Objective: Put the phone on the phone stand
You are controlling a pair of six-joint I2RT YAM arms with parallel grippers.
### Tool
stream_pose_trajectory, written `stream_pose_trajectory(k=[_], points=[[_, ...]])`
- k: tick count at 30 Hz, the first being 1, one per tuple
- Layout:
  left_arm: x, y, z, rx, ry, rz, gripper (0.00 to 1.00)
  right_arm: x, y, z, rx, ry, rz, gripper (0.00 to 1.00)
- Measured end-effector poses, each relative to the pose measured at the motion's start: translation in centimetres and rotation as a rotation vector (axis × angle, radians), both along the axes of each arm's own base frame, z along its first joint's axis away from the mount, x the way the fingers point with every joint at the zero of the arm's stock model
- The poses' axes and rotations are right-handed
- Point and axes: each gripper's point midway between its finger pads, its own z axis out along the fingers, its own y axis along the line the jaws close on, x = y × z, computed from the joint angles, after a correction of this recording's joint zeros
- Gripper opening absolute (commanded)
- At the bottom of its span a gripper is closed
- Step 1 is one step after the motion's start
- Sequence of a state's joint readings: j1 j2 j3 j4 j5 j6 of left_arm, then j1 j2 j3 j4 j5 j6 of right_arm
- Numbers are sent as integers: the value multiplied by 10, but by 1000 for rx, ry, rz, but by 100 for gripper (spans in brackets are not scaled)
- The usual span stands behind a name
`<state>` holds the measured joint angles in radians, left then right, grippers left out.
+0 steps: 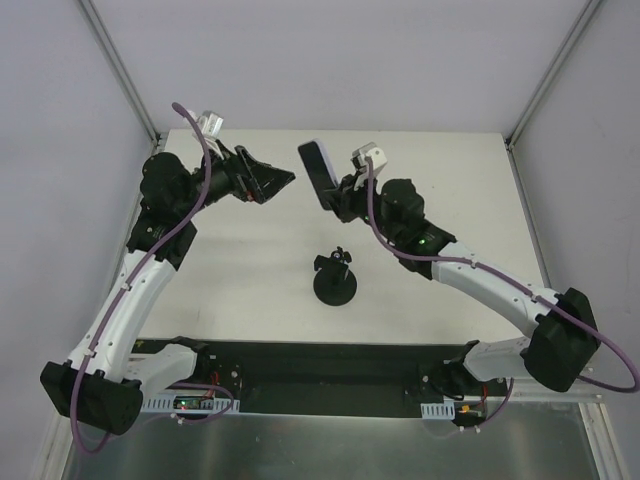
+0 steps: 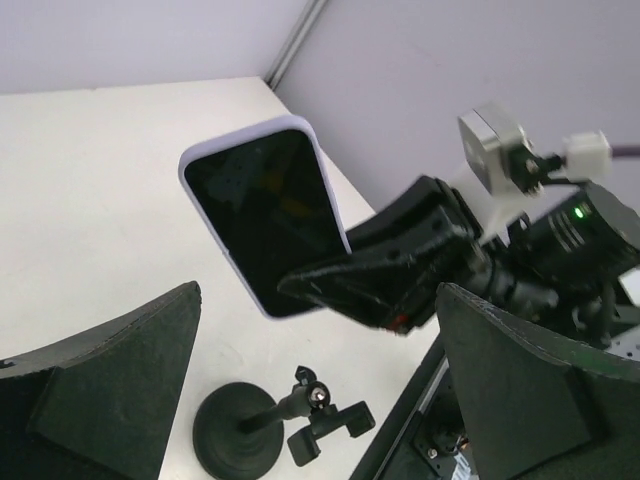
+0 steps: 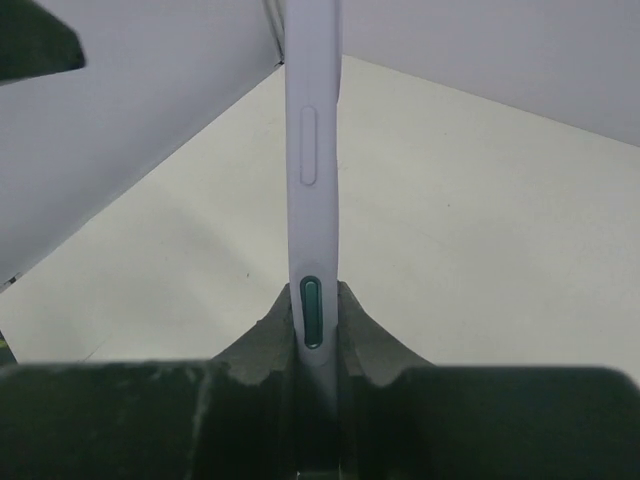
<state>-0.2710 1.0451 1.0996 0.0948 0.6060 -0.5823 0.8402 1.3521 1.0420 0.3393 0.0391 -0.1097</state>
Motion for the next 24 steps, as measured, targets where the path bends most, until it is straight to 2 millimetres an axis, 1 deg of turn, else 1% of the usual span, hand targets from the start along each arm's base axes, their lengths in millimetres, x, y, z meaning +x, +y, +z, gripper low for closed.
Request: stream_pose_trajectory(k=[2,4,6,8,9,12,15,16,18,19,22,24], points=[[-3,-2,9,-11,-45,-28,99,8,-15,5,32,18,-8,1],[-7,-1,12,-23,-96,-64,99,7,-20,12,67,32,27,1],[-10,5,10,-49,-129,-89,99,-1,-17,18,95,47,85,1],[-11,14,4,-80,-134,-100,99,-13,-10,21,120,70,158,1],[-11,17,4,-93,-140,-106,99,-20,-6,22,130,82,196,1],[-17,19,14,-120,-173,-141,99,-36,3,26,165,115,286,1],[-29,17,26,-132,-230,-194,98,-47,8,38,218,125,358,1],[-33,16,29,-136,-242,-210,95,-50,9,42,233,125,378,1],[-40,14,36,-147,-268,-247,86,-59,13,54,281,131,435,1],[-43,13,39,-155,-278,-267,79,-64,15,60,306,131,464,1],[-47,10,42,-170,-291,-323,72,-76,20,76,367,124,549,1],[-45,8,40,-180,-276,-352,67,-80,23,78,384,130,585,1]])
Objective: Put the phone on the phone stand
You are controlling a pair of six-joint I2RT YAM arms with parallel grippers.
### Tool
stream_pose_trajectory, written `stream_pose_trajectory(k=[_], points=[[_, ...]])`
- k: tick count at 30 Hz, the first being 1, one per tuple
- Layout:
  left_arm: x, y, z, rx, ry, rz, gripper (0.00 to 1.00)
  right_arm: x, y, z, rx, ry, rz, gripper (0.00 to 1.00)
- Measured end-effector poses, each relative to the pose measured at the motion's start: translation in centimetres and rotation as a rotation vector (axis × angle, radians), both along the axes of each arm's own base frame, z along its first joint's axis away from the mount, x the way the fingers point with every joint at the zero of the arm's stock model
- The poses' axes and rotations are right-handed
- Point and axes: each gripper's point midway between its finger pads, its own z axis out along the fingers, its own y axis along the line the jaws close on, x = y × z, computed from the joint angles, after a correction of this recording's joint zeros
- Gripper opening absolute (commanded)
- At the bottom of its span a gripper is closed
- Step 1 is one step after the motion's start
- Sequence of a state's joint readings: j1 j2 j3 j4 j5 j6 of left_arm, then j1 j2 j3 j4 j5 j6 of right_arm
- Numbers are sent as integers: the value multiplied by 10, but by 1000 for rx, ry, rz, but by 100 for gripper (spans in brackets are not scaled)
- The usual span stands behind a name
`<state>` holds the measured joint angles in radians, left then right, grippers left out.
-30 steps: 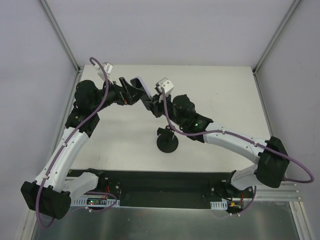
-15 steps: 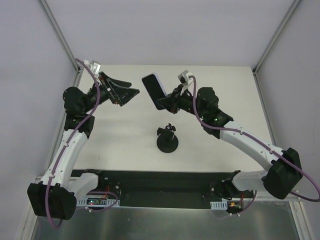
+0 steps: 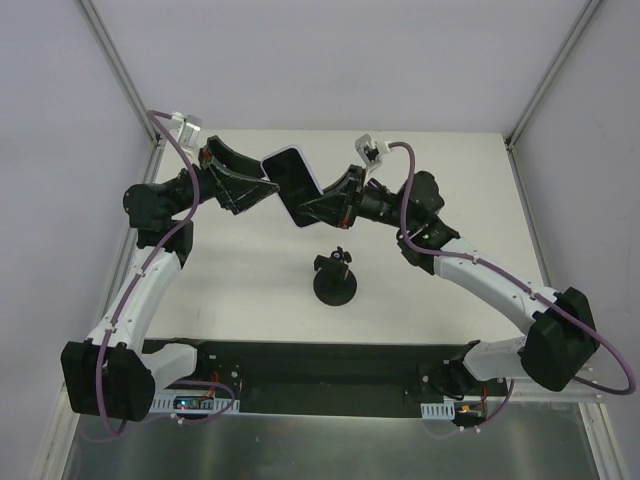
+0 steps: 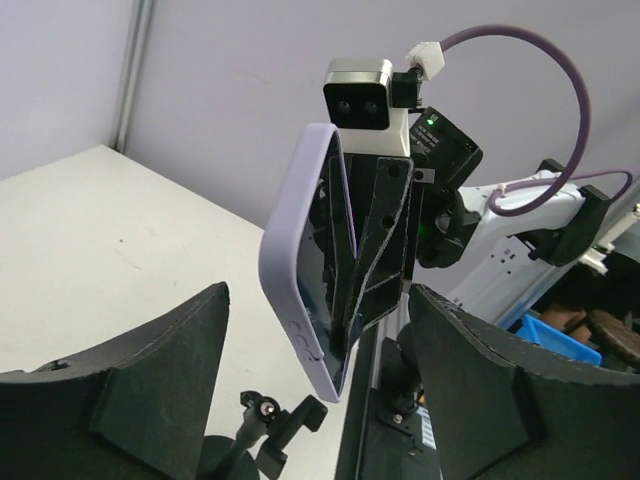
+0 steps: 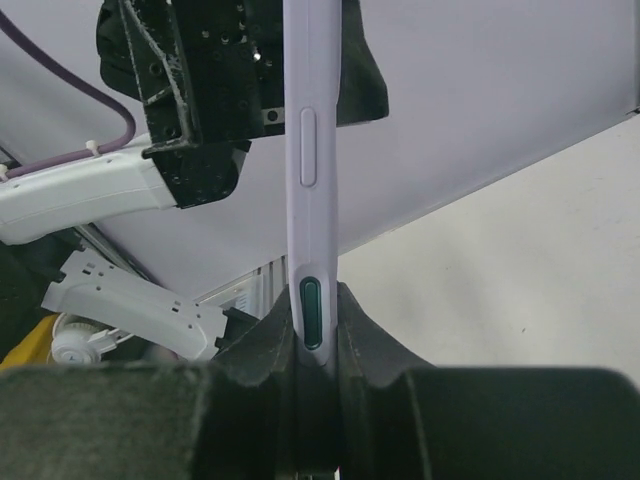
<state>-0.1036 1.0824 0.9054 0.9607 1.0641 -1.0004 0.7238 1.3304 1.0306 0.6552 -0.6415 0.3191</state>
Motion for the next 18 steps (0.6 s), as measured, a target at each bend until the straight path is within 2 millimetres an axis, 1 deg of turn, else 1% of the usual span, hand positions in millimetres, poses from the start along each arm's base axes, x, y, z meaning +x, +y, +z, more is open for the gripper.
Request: stream_pose_trajectory(k=[1,2,5,6,7,9,11,14,16,17,18], points=[[1,-1,-1,-4,12,-14,65,-1,1,0,5,6,12,1],[2,-1,-2,-9,21,-26,60,-1,3,-2,4,14,25,1],[1,-3,-3,-19,37,-61,55,0,8,-9,-7,40,49,1],[0,-3,-2,-22,34,-66,49,0,9,-11,-11,46,55,1],[-2,-3,-1,-25,30,-74,45,0,11,-14,-16,52,62,1],[-3,-2,0,-27,33,-81,39,-2,12,-12,-10,39,80,1],[-5,-2,2,-30,28,-87,37,-4,13,-8,-6,29,94,1],[-7,-3,1,-27,27,-100,31,-6,13,-5,-5,22,106,1],[-7,-5,0,-26,34,-109,30,-7,14,-4,-5,16,114,1],[-8,-6,-1,-25,38,-115,31,-8,15,-4,-7,16,118,1],[-8,-8,-2,-22,41,-123,36,-8,16,-4,-9,14,120,1]])
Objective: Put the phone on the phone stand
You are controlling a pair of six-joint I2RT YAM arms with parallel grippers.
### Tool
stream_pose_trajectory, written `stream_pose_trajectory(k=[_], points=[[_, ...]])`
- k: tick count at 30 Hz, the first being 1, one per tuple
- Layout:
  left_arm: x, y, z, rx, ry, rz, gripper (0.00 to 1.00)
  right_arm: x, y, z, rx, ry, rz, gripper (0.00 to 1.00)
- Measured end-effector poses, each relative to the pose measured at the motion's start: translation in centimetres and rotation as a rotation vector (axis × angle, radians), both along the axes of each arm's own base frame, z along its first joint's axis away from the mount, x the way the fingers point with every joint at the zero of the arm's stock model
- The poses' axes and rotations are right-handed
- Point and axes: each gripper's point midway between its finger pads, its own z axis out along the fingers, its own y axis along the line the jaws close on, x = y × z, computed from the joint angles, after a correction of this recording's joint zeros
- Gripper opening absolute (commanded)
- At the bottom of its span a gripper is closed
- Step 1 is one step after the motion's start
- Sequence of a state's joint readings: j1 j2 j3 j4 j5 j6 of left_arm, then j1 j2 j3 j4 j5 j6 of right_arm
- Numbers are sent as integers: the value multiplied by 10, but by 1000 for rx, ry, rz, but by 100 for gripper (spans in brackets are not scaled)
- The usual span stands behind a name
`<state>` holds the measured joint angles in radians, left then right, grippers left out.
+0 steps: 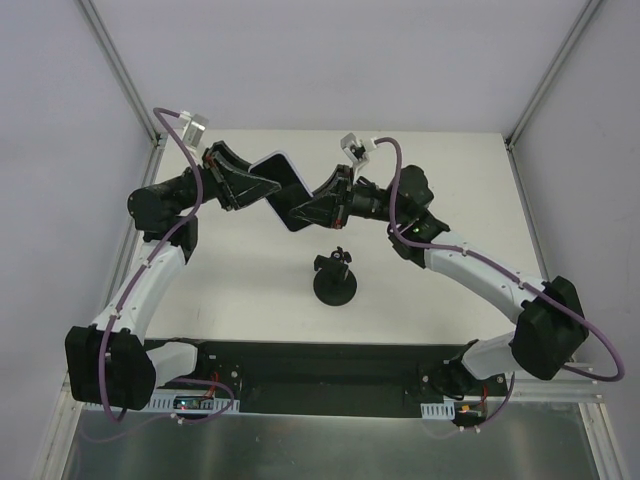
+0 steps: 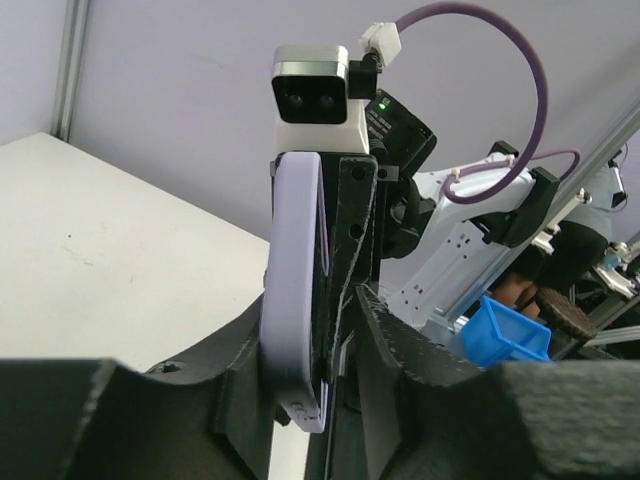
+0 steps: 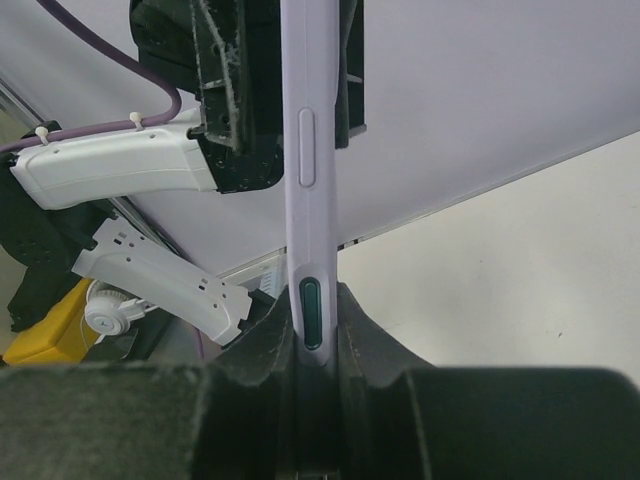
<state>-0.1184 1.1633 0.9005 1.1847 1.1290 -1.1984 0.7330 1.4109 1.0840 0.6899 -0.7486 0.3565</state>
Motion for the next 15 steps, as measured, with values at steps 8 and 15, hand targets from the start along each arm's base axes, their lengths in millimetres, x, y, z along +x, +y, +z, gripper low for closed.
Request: stream_pose_trajectory(k=[8,15], points=[[-4,-3,-5,19,15,-27,29,-2,7,-5,-32,-6,14,1],[-6,-3,-5,33,10,-21,44,-3,8,-9,-59,-8,24,1]])
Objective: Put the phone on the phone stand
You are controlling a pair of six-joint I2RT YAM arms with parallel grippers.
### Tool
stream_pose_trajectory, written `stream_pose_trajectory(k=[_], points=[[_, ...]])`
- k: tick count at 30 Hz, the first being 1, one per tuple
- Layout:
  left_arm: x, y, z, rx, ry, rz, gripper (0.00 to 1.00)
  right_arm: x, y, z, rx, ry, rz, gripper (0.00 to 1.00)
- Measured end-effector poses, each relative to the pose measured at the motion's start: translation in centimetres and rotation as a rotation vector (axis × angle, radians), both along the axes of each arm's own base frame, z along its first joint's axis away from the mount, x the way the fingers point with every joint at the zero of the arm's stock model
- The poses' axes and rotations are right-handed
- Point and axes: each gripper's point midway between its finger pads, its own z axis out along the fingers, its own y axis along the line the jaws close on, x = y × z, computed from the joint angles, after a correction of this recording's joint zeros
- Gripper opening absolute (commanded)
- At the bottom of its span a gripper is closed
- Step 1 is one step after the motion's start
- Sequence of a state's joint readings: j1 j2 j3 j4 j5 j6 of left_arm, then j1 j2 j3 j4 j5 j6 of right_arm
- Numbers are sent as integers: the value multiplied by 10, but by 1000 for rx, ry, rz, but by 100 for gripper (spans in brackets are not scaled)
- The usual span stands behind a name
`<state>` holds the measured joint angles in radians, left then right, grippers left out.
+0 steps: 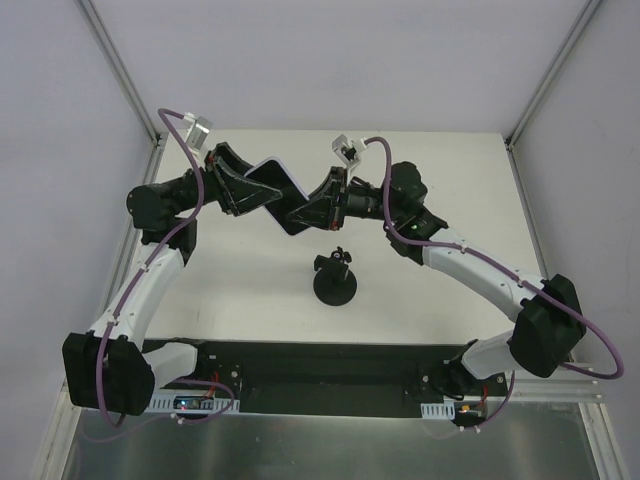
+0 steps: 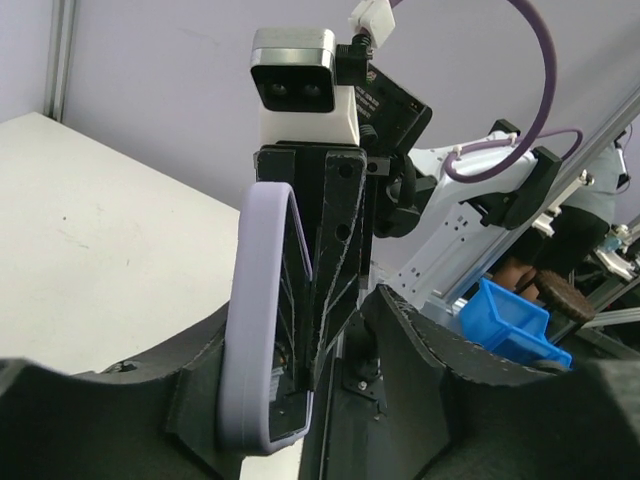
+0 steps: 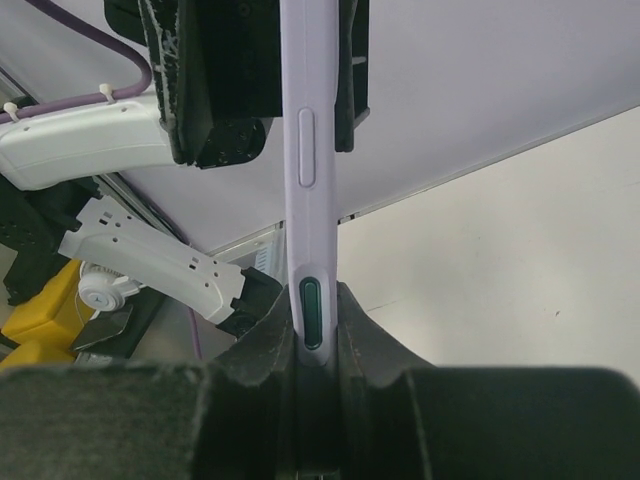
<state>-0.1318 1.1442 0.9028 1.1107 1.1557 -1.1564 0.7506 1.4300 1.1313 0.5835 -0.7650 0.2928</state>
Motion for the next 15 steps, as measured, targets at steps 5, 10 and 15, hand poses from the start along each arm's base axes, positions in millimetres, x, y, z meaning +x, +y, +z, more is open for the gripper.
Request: stream_pose_trajectory(k=[5,10,15], points=[[-4,0,0,30,-11,-4,27,-1,-3,-3,-31,-24,26,1],[-2,0,-5,57,-8,-7,9,-6,-8,-6,-61,-51,65,1],[-3,0,-5,69,-20,-8,0,-6,-10,-6,-79,-58,76,19]])
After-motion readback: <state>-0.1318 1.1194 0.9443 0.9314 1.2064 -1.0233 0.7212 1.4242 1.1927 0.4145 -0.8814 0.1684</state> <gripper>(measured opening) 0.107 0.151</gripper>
